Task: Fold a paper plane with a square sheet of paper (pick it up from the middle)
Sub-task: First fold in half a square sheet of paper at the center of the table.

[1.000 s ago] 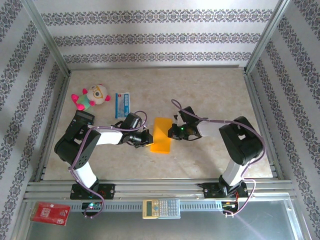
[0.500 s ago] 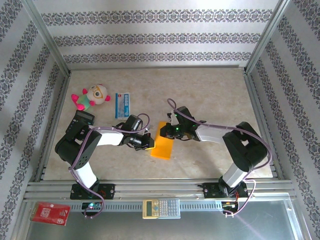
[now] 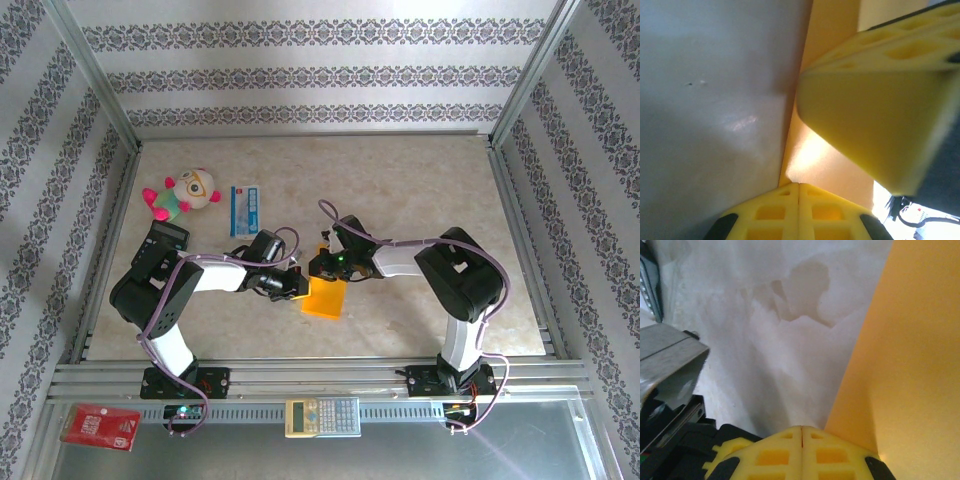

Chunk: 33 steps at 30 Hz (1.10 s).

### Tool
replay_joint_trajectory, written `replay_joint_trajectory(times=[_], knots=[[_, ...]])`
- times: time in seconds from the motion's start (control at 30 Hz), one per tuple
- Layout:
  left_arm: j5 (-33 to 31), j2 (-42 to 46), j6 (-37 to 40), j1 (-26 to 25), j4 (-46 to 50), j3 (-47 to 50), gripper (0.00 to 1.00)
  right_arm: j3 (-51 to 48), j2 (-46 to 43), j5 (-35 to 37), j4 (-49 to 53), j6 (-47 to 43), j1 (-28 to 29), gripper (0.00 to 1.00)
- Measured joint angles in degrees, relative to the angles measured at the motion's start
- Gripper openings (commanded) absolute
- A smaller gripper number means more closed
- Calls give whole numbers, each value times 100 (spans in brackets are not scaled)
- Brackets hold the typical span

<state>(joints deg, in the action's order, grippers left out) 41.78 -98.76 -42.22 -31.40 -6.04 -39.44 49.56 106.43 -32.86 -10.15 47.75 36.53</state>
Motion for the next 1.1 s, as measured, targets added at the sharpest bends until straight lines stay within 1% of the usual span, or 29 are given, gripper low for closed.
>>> replay_joint_trajectory(times=[0.33,0.57,1.1], knots=[[2,-15,90,0,7,2,0,212,190,61,199,13,-55,0],[2,-20,251,0,79,-22,0,389,297,-57,393,37,-133,0],[2,-31,369,0,133,-50,0,1086,748,-24,643,35,-525,0]])
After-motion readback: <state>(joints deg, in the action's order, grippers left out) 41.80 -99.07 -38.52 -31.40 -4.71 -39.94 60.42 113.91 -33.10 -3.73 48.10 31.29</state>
